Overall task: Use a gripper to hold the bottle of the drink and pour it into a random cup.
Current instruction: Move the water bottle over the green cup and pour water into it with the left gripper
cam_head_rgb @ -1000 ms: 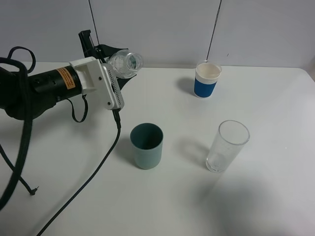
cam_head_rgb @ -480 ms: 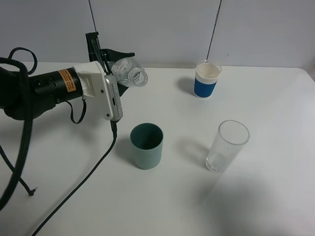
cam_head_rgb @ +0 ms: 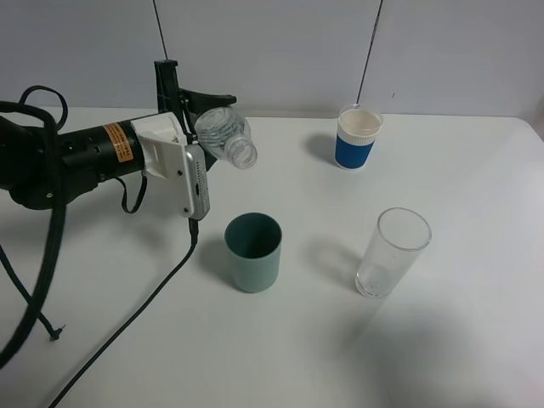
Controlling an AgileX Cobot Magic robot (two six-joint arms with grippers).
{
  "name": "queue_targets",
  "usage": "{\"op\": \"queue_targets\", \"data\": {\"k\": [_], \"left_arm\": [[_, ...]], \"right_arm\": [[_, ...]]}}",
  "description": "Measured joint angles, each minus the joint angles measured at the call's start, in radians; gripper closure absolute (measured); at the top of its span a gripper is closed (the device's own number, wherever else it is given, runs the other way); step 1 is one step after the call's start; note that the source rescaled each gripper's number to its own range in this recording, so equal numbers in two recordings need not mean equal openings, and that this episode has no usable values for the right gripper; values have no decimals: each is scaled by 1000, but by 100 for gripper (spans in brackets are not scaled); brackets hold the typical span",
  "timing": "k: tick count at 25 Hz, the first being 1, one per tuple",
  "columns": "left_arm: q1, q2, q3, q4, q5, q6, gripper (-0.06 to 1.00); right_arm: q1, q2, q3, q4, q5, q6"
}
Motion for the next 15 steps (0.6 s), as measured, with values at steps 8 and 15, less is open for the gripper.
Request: {"op": "queue_targets", "data": {"k": [8, 15], "left_arm": [[0, 3, 0, -12, 0, 62, 88], [-2, 3, 0, -18, 0, 95, 88]], "right_arm": [[0, 0, 0, 0, 0, 0], [0, 0, 0, 0, 0, 0]]}}
